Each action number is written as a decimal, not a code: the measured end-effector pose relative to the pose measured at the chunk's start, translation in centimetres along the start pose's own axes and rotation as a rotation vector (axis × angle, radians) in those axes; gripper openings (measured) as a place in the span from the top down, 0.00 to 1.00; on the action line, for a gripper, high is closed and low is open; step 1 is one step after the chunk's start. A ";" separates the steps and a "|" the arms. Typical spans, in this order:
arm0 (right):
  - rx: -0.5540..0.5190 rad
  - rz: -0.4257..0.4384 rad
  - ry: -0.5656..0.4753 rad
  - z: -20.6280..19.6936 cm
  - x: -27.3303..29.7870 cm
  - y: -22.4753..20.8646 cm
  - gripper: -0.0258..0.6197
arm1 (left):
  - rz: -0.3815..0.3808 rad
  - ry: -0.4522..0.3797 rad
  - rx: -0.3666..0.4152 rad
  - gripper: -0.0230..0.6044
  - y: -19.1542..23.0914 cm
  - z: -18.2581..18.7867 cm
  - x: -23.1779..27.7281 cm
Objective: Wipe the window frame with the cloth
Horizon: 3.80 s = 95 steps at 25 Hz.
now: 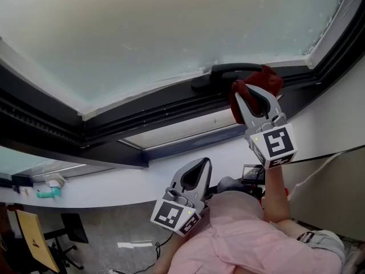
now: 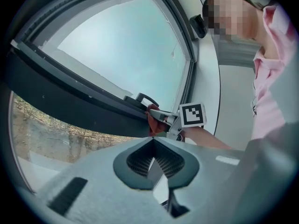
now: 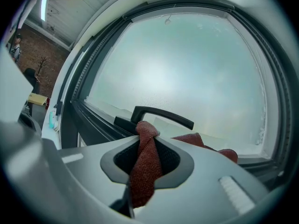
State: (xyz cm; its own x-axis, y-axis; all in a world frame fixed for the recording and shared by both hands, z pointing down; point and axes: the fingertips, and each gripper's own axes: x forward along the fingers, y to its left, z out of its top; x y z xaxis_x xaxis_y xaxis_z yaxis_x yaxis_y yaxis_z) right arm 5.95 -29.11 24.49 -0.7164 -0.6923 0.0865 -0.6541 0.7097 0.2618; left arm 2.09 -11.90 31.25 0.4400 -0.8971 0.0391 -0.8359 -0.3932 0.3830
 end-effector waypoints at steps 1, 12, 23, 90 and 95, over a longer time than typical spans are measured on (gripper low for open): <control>0.000 -0.001 -0.001 0.1 0.0 0.1 0.85 | -0.017 0.012 0.008 0.97 -0.4 -0.3 0.4; -0.030 0.001 -0.010 0.2 -0.2 0.0 0.85 | -0.249 0.096 0.173 0.97 -4.1 -3.3 4.9; -0.010 0.011 -0.026 -0.2 -0.1 0.0 0.85 | -0.311 0.193 0.135 0.97 -3.7 -6.4 6.0; 0.044 -0.077 0.074 -3.9 -3.6 -11.6 0.85 | 0.042 -0.159 0.133 0.97 -3.9 5.1 -0.2; 0.046 -0.090 0.078 -4.1 -4.0 -12.7 0.85 | 0.037 -0.159 0.132 0.97 -3.9 5.2 0.5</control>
State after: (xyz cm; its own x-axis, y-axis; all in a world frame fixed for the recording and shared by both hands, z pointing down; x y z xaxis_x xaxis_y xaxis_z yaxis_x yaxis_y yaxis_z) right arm 18.16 -35.88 24.80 -0.6341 -0.7605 0.1398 -0.7270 0.6479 0.2274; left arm 3.85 -11.89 24.97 0.3592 -0.9280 -0.0992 -0.8911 -0.3726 0.2591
